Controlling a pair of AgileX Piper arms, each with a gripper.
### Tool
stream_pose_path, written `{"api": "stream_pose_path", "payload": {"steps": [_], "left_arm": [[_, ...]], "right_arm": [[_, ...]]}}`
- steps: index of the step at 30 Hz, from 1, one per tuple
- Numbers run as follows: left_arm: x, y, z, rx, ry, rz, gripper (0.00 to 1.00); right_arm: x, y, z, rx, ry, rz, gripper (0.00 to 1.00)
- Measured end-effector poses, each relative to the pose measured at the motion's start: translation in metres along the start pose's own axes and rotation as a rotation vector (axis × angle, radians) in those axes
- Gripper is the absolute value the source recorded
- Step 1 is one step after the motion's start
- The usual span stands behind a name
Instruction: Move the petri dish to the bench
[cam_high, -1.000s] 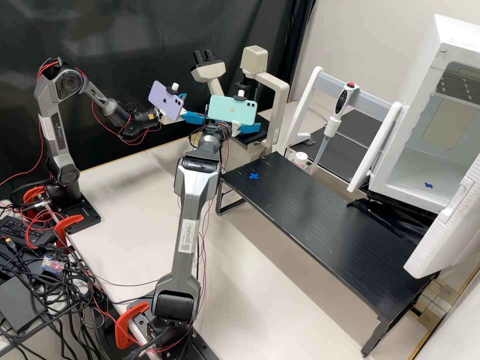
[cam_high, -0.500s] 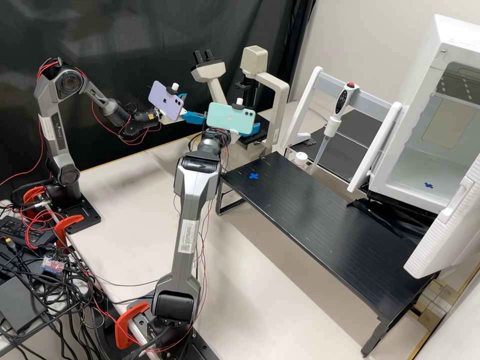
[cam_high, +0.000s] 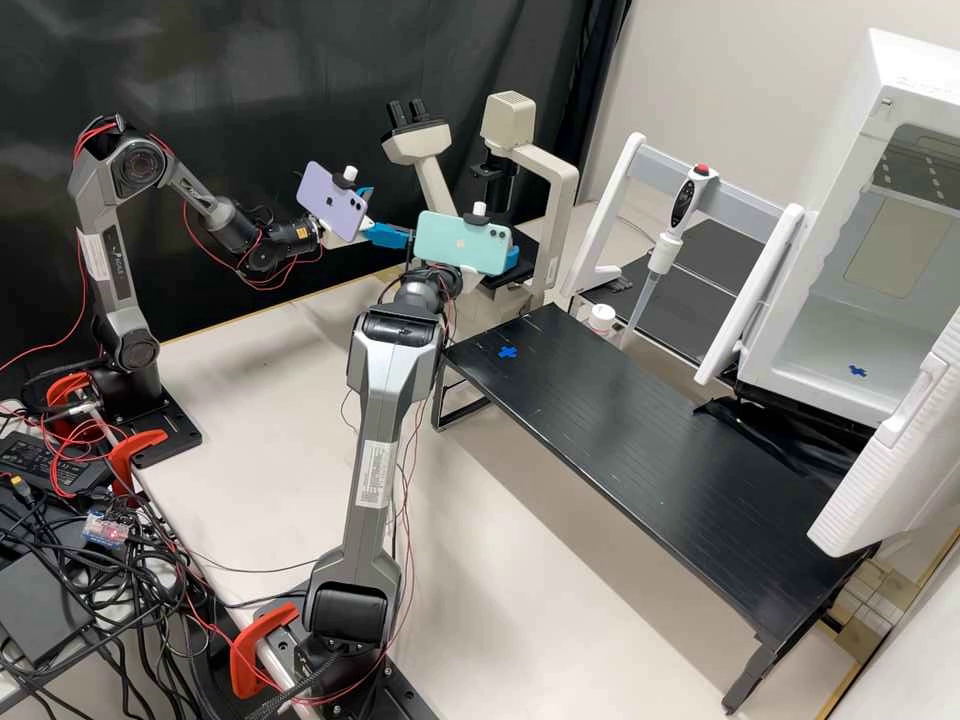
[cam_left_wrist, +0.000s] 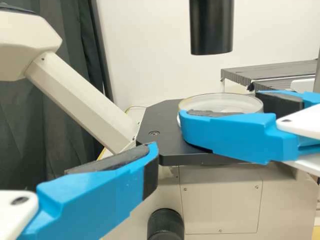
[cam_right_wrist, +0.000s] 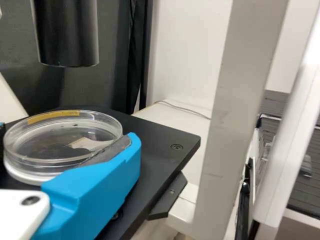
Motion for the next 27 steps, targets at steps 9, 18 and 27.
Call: {"api": "stream_pose_path", "payload": {"steps": [9,18,27], "left_arm": [[0.0,0.0,0.0,0.0,0.0,0.0,1.0],[0.0,0.0,0.0,0.0,0.0,0.0,1.0],[0.0,0.0,0.0,0.0,0.0,0.0,1.0]], "right_arm": [[0.0,-0.001,0.003,0.014,-0.009,0.013,0.0],[-0.002,-0.003,0.007,0.016,-0.001,0.029,0.0],[-0.029,-0.003,0.018,0.025,0.057,0.073,0.0]]}}
